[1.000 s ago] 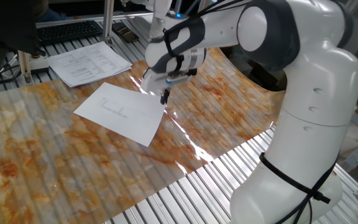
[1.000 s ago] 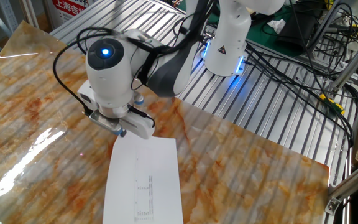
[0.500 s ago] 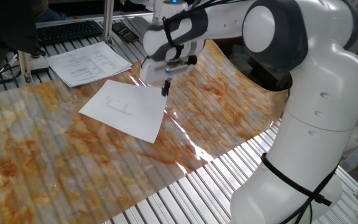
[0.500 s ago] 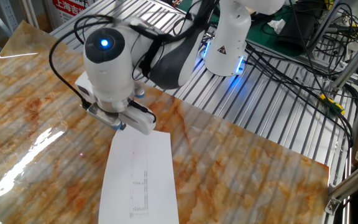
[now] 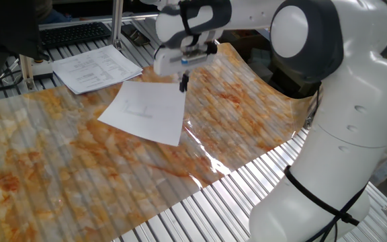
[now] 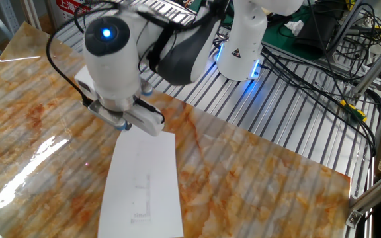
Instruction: Flip over and spread out the paper that is laid flat on the table
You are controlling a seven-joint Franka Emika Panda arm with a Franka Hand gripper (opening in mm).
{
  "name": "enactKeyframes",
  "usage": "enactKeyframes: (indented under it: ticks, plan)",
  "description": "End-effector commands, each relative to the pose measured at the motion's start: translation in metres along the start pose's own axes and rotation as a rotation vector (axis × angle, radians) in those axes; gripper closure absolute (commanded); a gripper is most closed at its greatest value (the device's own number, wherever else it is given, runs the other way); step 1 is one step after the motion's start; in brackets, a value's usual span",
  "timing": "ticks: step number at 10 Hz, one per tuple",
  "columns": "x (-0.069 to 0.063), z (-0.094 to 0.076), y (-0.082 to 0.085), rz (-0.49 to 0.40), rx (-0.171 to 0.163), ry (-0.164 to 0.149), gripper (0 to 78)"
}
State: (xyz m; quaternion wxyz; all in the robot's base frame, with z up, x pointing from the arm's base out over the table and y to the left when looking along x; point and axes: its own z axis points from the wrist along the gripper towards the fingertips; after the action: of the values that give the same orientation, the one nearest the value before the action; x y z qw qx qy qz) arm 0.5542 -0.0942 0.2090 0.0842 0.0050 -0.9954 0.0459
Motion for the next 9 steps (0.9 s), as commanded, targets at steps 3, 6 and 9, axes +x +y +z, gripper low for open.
enactKeyframes:
  ticks: [3,6,9]
  plan:
    - [0.006,-0.052,-0.020,0.002,0.090,0.028,76.5]
    - [0.015,-0.062,-0.030,0.004,0.090,0.027,76.5]
    - [0.018,-0.075,-0.034,0.007,0.111,0.024,76.5]
